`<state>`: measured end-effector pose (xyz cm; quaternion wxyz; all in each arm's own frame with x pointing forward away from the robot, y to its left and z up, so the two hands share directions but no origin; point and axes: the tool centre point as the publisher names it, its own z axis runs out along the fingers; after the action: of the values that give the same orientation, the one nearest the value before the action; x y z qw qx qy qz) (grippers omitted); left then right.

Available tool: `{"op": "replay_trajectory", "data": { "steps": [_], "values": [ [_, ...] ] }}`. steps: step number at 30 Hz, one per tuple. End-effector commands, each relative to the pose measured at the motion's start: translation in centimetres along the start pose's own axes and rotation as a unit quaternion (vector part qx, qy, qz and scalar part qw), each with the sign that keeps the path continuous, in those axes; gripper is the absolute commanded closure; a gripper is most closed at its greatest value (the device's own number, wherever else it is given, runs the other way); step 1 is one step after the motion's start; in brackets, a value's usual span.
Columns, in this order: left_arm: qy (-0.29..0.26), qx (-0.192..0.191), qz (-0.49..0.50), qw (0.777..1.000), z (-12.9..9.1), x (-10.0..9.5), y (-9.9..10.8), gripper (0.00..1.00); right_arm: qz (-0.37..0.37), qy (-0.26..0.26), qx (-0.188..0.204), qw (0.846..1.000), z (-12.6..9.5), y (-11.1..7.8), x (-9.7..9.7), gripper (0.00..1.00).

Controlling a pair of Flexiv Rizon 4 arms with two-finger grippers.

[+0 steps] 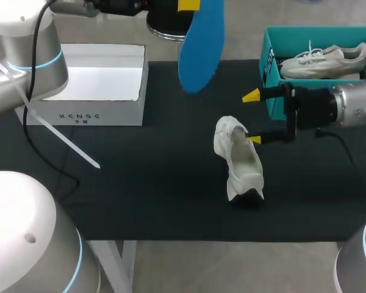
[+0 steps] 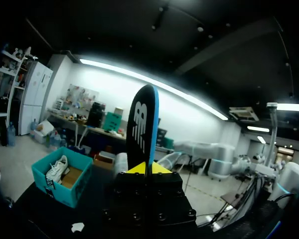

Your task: Take the shoe out of the shoebox, open the shoe tongue, remove and reinsert the insole, then place the shoe into the shoebox

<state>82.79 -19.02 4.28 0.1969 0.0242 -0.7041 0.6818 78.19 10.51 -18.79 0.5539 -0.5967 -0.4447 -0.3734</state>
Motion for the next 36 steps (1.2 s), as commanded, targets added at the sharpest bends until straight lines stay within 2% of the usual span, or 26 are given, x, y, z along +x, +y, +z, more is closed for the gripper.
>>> {"op": "replay_trajectory", "data": {
  "steps": [1, 12, 24, 36],
  "values": [
    [0.000, -0.001, 0.000, 1.000, 0.1, -0.1, 0.0, 1.00, 0.002, 0.000, 0.004, 1.000, 1.8, 1.0, -0.2, 0.00],
    [0.000, -0.001, 0.000, 1.000, 0.1, -0.1, 0.0, 1.00, 0.003, -0.004, 0.026, 1.000, 4.5, 2.6, 0.3, 0.00],
    [0.000, -0.001, 0.000, 1.000, 0.1, -0.1, 0.0, 1.00, 0.001, 0.001, 0.008, 1.000, 2.4, 3.9, 0.8, 0.00],
    [0.000, -0.001, 0.000, 1.000, 0.1, -0.1, 0.0, 1.00, 0.007, 0.013, 0.010, 1.000, 2.4, 4.0, 1.0, 0.00]
  ]
}}
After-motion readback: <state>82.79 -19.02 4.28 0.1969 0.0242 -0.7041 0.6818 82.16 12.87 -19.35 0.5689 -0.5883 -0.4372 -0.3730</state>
